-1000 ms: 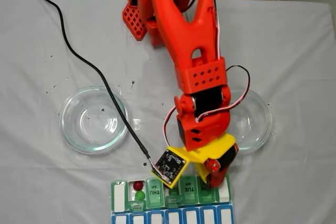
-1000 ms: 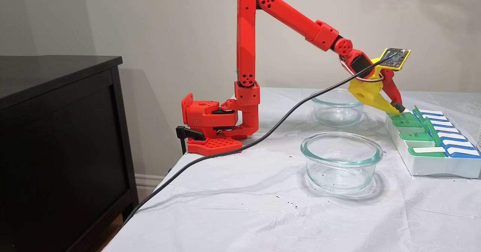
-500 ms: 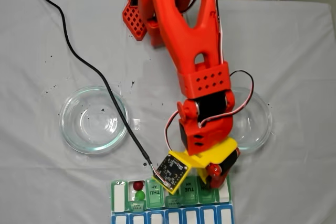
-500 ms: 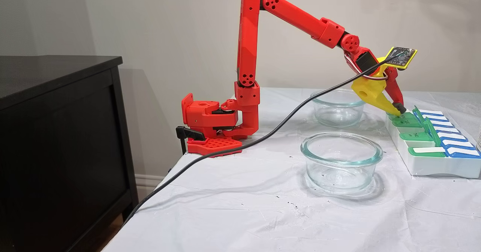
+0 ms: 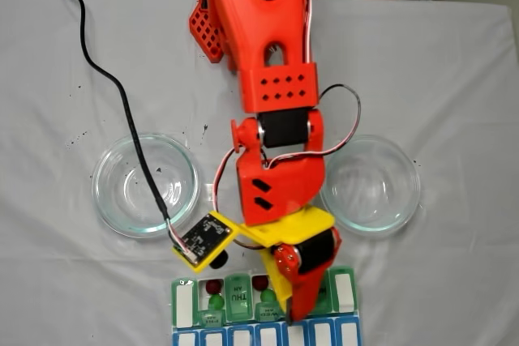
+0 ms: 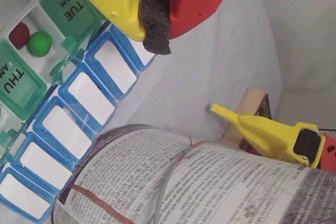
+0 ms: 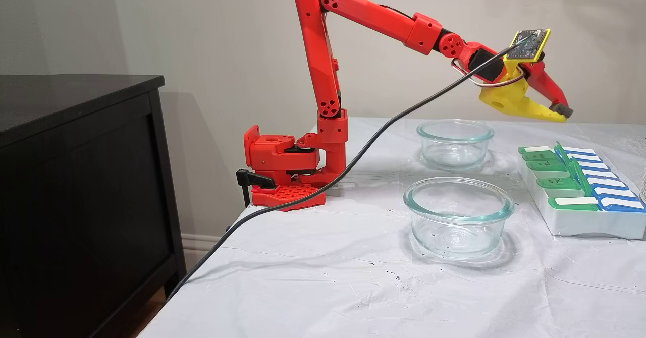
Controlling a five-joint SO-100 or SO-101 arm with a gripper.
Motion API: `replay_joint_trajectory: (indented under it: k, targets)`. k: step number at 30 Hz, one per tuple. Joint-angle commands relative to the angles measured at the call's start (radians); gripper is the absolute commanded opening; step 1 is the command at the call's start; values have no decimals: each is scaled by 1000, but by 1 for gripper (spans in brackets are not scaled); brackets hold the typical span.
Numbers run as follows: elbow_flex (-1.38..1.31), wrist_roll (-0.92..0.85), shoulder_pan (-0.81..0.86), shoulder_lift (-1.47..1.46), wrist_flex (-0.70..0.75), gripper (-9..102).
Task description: Sort medicines into box.
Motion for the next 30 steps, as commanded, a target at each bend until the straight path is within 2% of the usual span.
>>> replay_joint_trajectory:
  k: [1, 9, 18, 30]
  targets:
    - [-121, 23, 25, 5, 9, 0]
    - [-253, 9, 67, -161, 14, 0]
    - [-350, -12, 26, -117, 360, 0]
    - [-341, -25, -25, -193, 407, 0]
